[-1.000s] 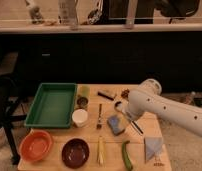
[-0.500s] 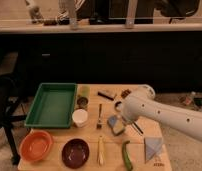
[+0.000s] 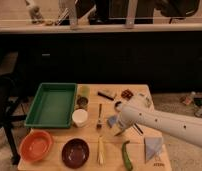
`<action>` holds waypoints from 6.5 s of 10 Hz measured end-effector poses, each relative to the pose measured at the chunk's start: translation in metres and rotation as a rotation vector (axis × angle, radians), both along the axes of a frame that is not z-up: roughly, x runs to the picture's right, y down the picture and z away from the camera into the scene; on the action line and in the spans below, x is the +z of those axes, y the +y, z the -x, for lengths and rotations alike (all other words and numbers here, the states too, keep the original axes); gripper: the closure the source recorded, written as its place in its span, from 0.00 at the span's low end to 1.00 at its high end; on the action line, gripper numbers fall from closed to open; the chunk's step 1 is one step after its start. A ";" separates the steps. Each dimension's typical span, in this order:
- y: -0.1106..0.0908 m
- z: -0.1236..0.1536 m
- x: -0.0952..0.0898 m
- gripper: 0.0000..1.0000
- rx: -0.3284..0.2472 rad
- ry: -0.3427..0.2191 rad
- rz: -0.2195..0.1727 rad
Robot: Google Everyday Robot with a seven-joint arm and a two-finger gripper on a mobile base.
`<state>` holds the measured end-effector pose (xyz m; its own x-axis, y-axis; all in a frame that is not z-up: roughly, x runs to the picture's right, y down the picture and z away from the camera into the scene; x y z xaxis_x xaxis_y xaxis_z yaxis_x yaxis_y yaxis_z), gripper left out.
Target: Wipe red bowl with sponge
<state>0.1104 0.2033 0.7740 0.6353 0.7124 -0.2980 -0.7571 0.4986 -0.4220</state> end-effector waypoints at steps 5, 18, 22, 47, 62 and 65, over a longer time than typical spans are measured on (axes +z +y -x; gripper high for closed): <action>0.023 -0.004 0.023 0.20 0.021 0.005 -0.044; 0.041 -0.026 0.054 0.20 0.084 -0.034 -0.073; 0.037 -0.018 0.053 0.20 0.075 -0.049 -0.073; 0.009 0.025 0.046 0.52 -0.008 -0.135 -0.114; -0.022 0.101 -0.048 0.52 -0.409 -0.298 -0.301; -0.026 0.119 -0.070 0.52 -0.452 -0.320 -0.338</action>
<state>-0.0081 0.1773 0.7035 0.9145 0.3756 0.1501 -0.3044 0.8835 -0.3560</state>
